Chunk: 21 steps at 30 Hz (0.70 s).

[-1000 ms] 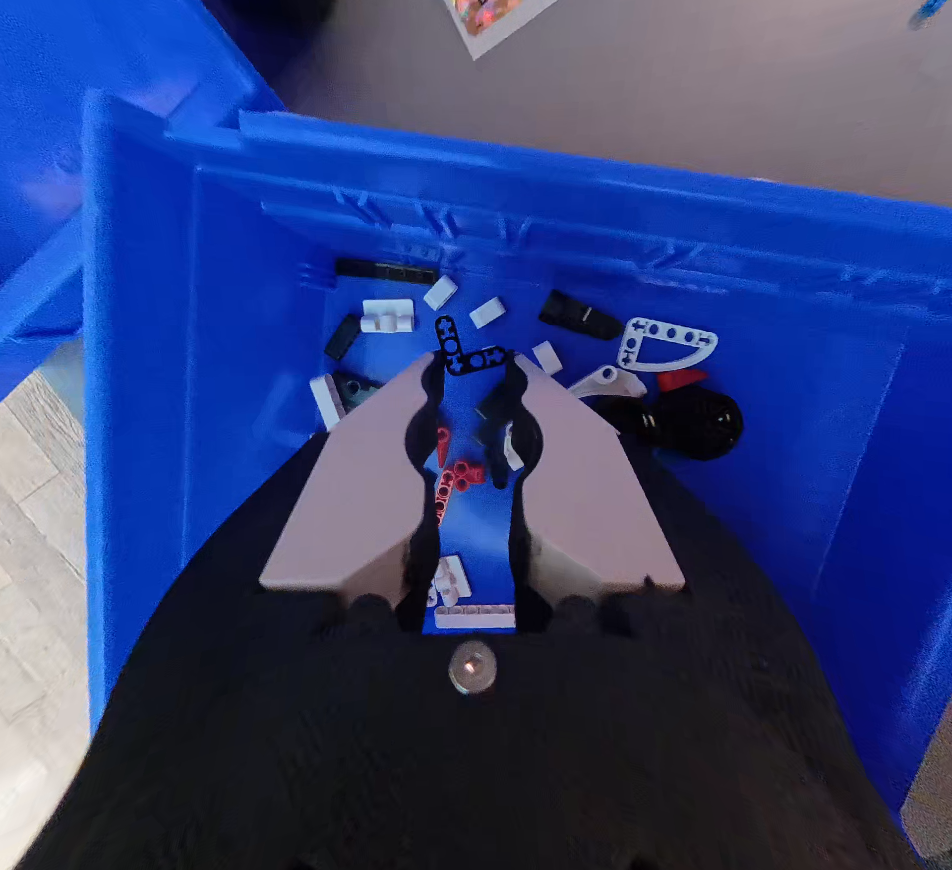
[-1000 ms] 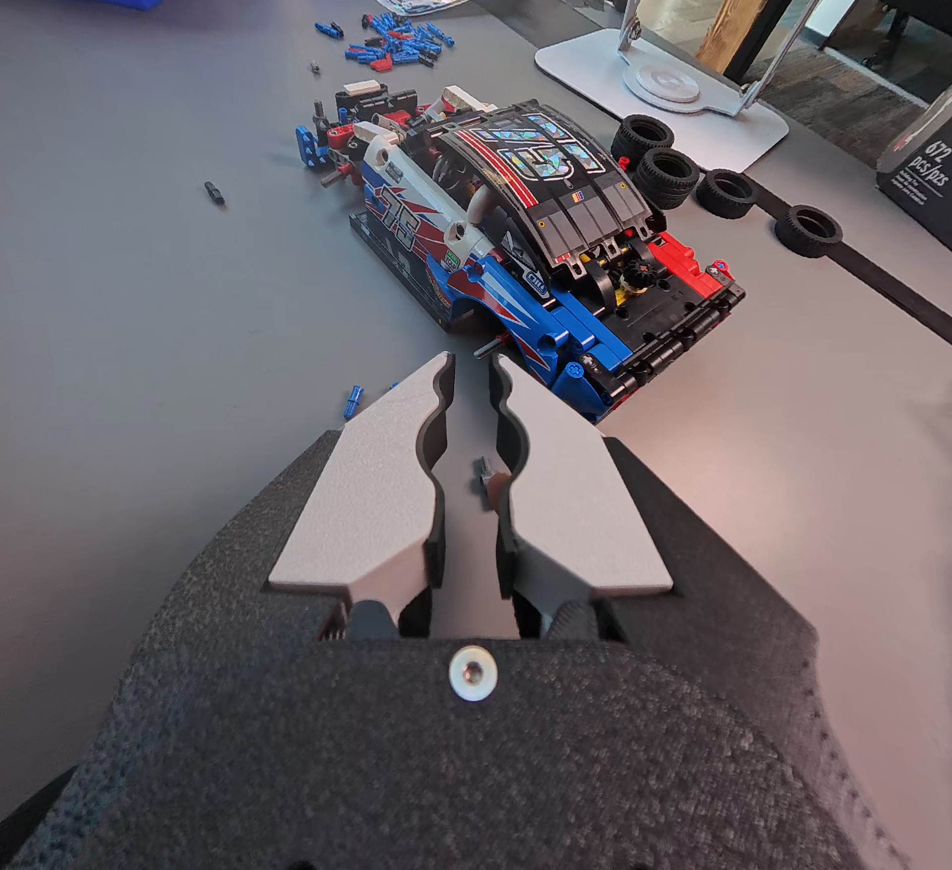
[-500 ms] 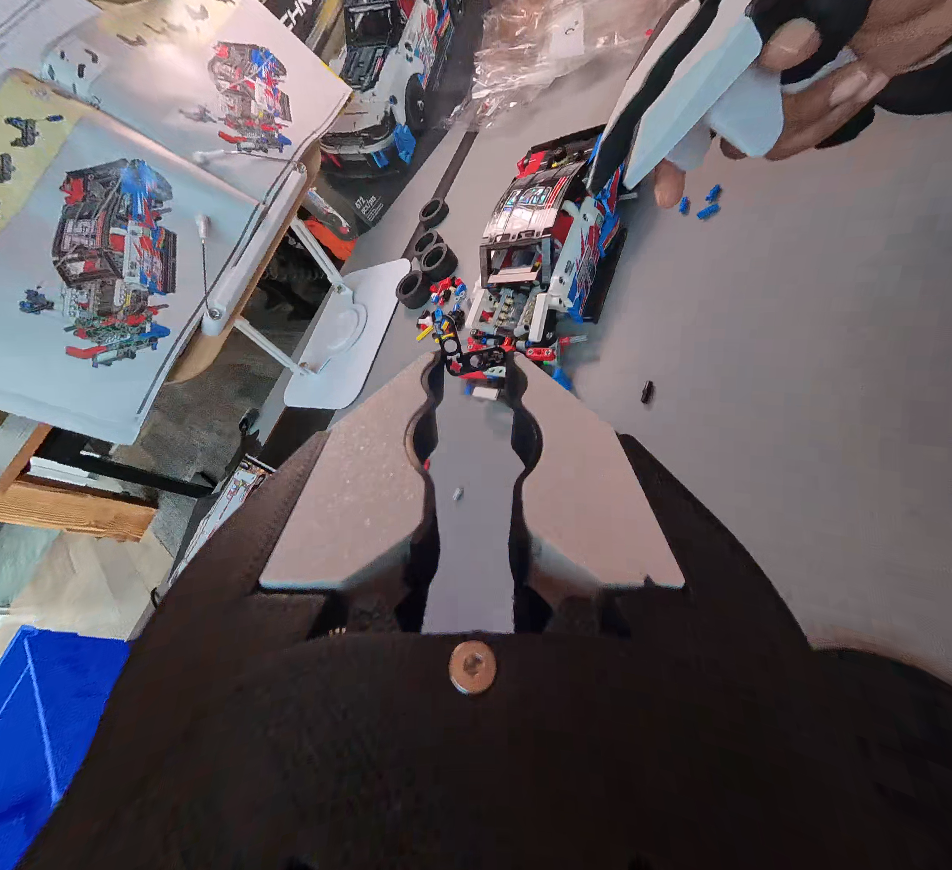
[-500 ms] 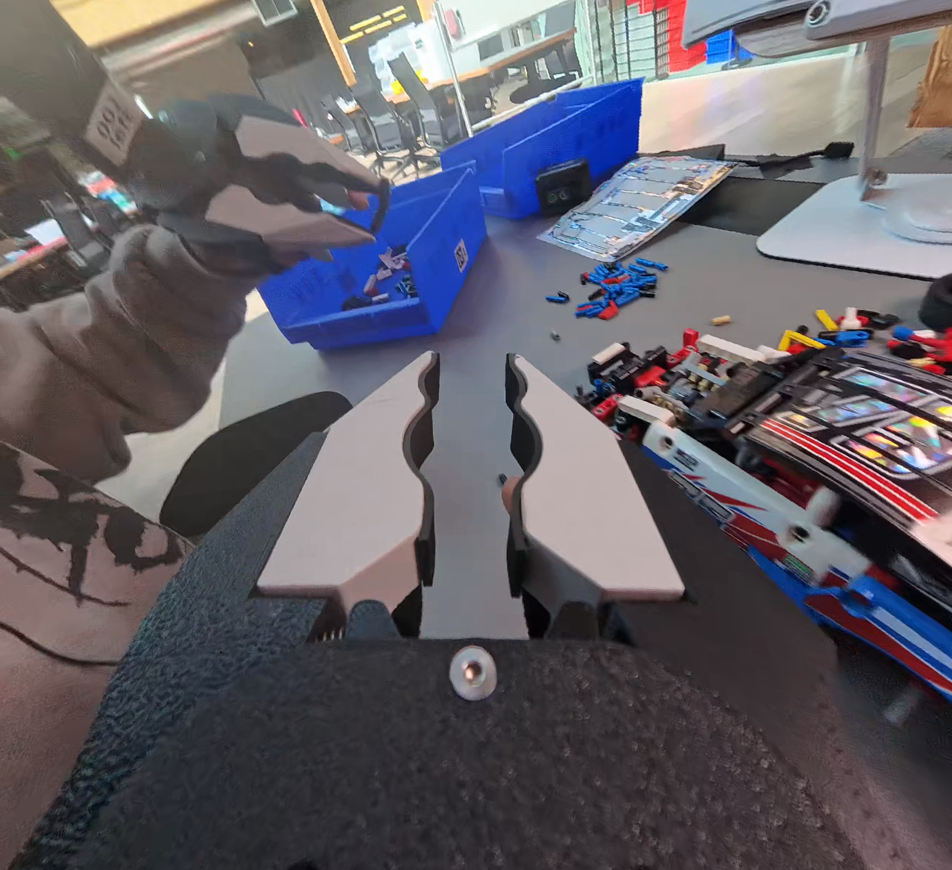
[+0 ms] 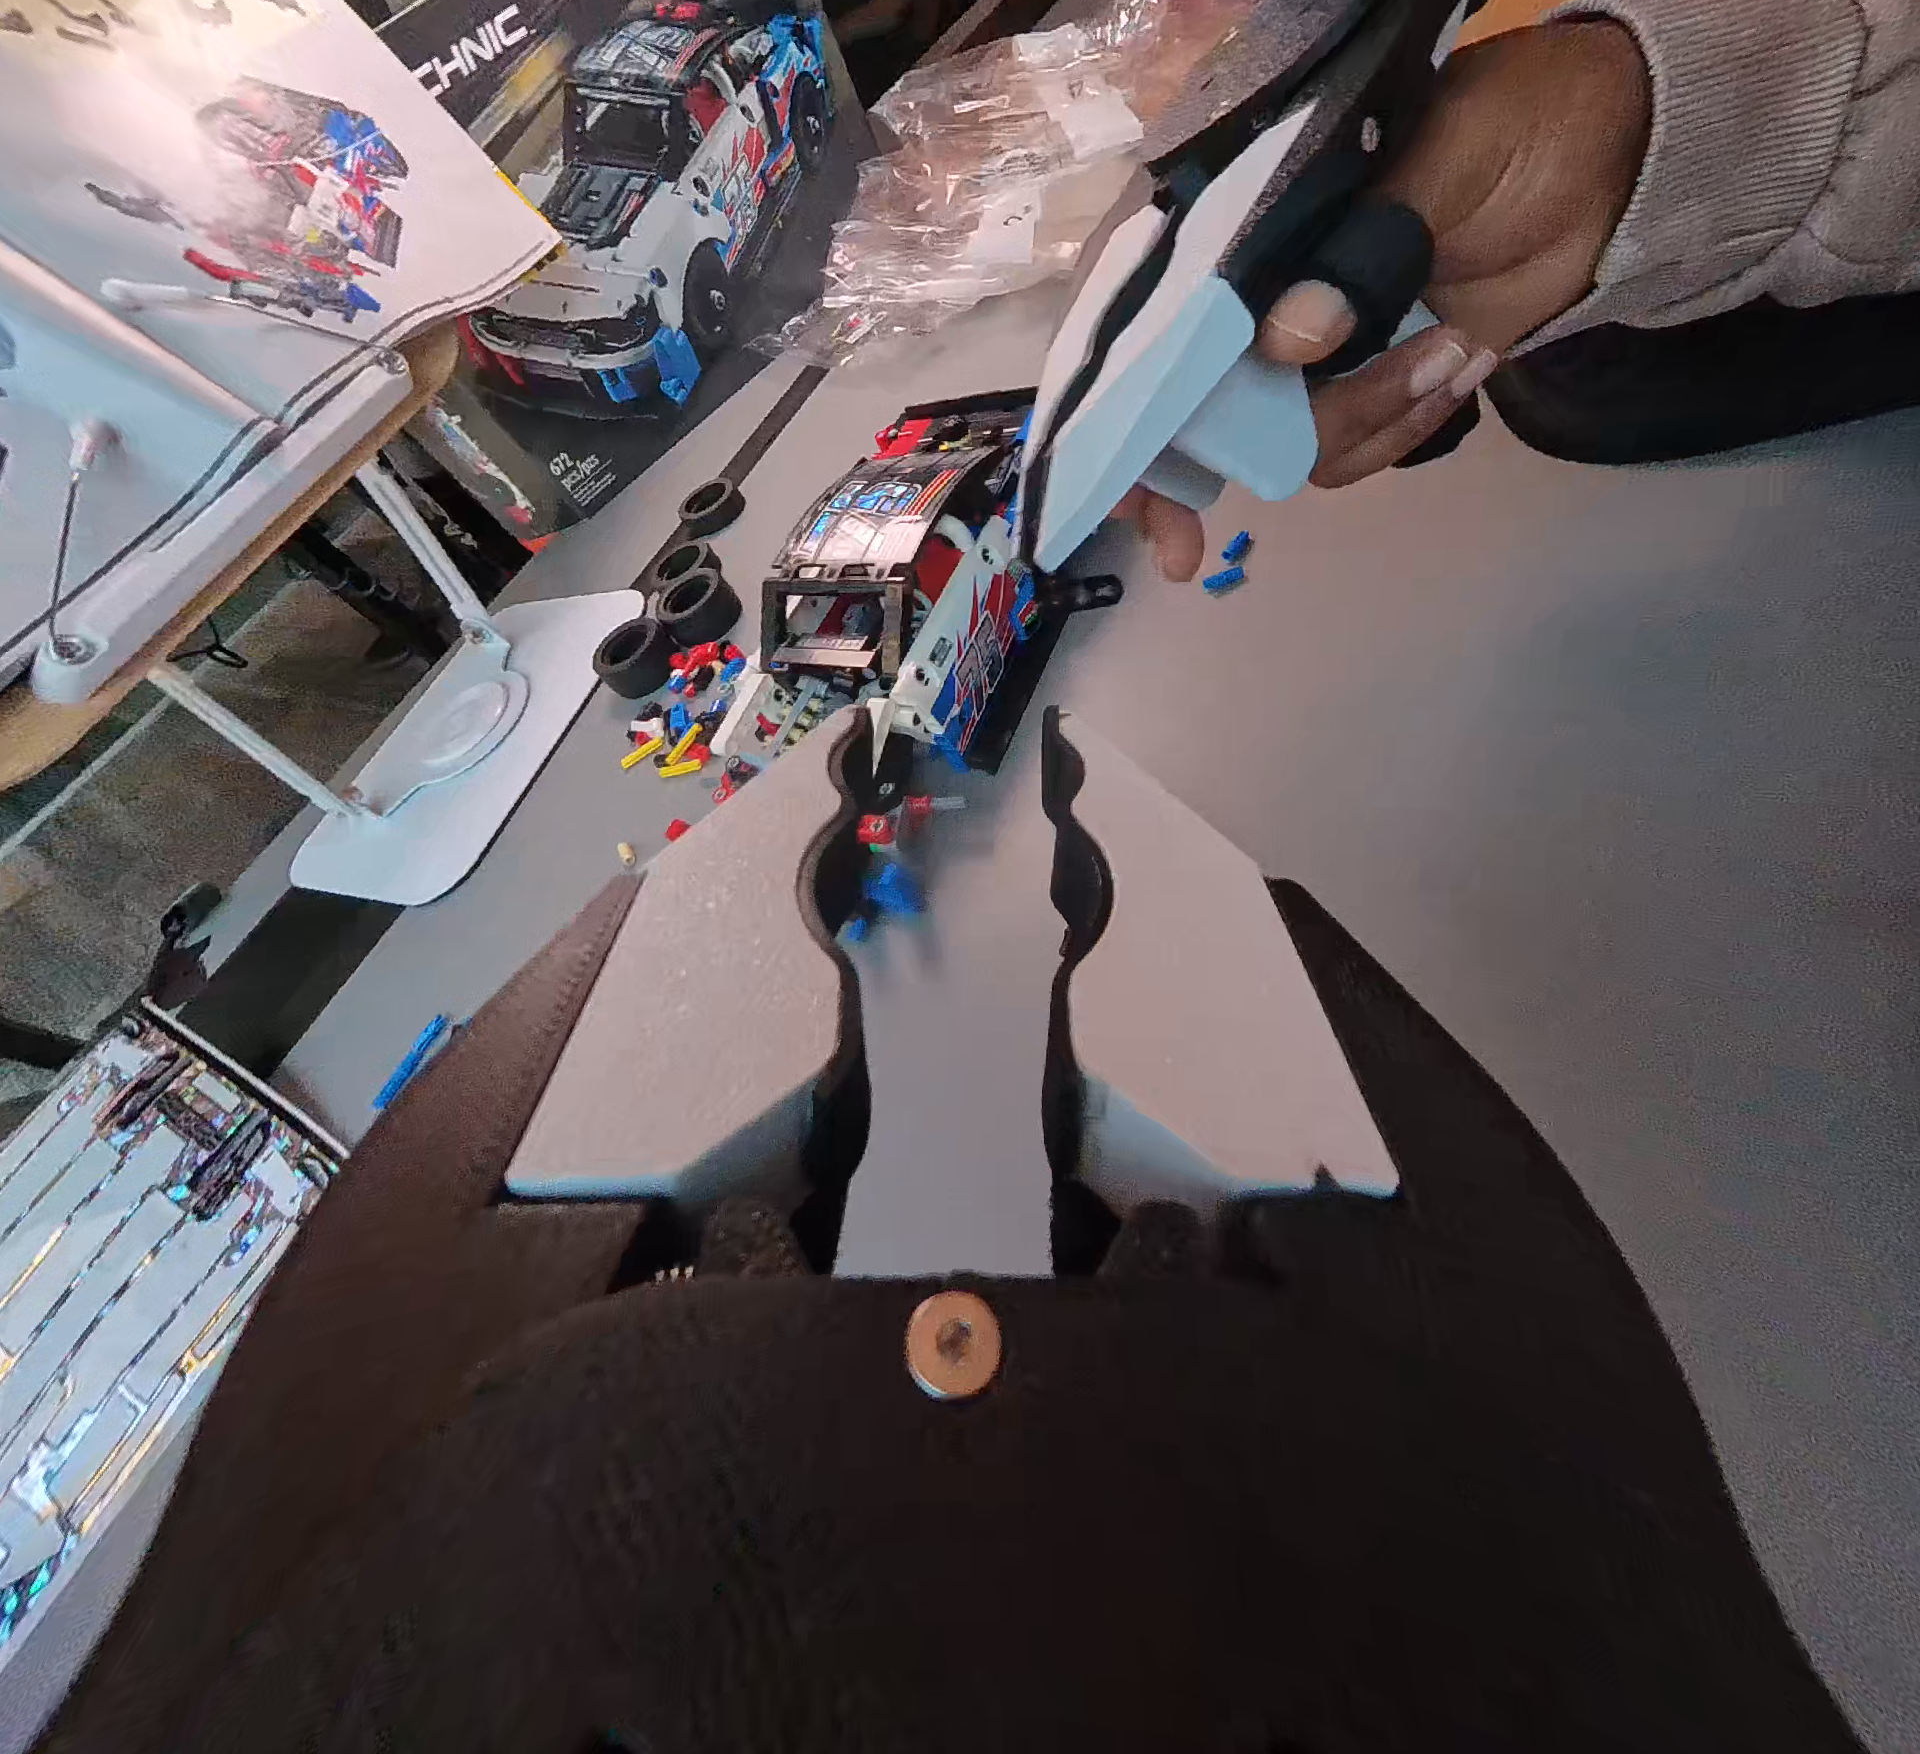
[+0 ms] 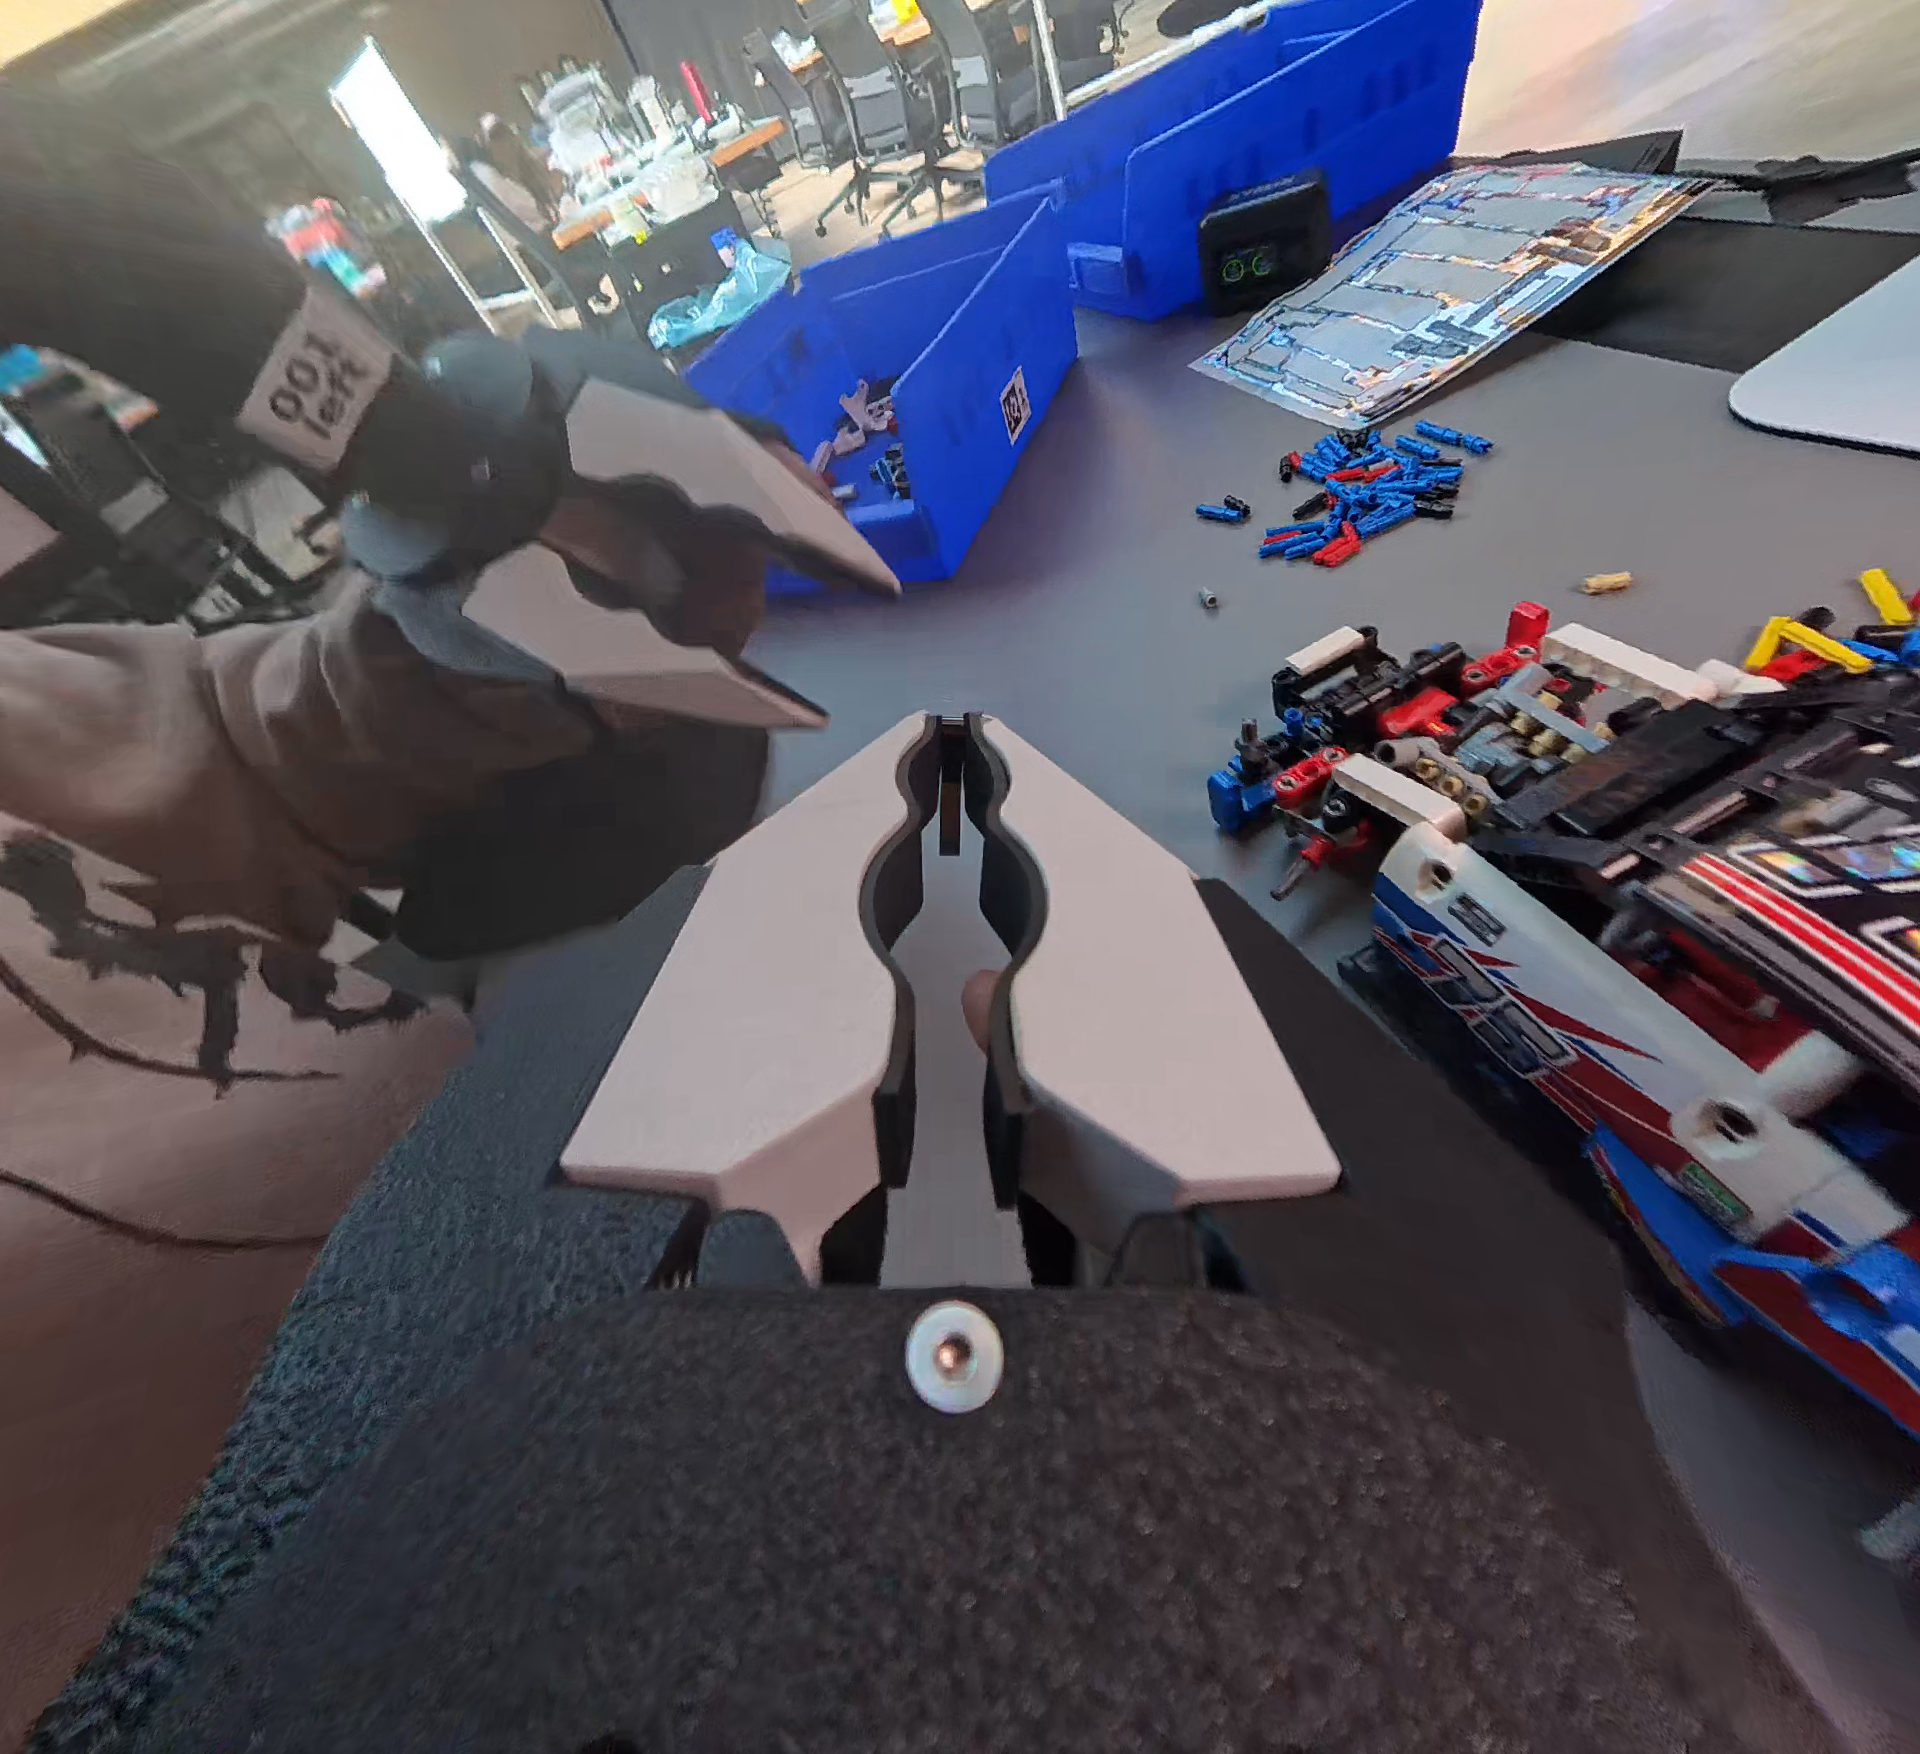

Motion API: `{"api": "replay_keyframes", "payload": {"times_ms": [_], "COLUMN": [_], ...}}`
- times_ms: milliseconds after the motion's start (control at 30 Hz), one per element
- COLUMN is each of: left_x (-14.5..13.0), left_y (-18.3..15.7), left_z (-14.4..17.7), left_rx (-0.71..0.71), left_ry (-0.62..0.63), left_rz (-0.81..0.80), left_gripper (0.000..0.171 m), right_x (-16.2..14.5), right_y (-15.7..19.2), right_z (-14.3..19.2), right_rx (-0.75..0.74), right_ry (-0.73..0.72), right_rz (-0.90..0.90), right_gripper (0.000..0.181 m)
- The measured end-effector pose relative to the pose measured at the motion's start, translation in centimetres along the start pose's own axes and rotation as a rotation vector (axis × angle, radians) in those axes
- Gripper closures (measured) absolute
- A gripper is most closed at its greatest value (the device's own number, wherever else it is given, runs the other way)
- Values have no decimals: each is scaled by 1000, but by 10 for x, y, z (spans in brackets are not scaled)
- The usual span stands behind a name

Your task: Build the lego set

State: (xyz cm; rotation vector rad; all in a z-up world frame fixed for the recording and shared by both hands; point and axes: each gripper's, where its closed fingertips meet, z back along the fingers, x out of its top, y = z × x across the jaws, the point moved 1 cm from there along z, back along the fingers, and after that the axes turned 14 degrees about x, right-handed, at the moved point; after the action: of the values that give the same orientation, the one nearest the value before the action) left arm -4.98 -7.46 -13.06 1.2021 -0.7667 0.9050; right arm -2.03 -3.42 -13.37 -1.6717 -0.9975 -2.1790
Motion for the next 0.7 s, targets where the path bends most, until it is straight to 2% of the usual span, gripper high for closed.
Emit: {"api": "replay_keyframes", "payload": {"times_ms": [100, 200, 333, 433, 533, 600, 700], "left_x": [-13, -45, -116, -166, -212, -241, -277], "left_y": [63, 155, 262, 299, 315, 320, 316], "left_z": [38, 94, 171, 203, 217, 222, 219], "left_rx": [119, 317, 485, 436, 379, 345, 289], "left_ry": [76, 251, 633, 885, 1109, 1245, 1383], "left_rz": [78, 126, 205, 299, 321, 293, 307], "left_gripper": [134, 136, 134, 133, 135, 135, 133], "right_x": [-36, -87, -116, -125, -125, -123, -112], "right_y": [-17, -27, -35, -38, -43, -47, -50], "right_z": [46, 90, 112, 114, 115, 117, 119], "right_rx": [-35, -61, -129, -147, -174, -204, -232], "right_ry": [234, 451, 566, 641, 706, 730, 675], "right_rz": [-23, -159, -163, -125, -44, -2, 28], "right_gripper": [180, 180, 180, 179, 174, 169, 165]}}
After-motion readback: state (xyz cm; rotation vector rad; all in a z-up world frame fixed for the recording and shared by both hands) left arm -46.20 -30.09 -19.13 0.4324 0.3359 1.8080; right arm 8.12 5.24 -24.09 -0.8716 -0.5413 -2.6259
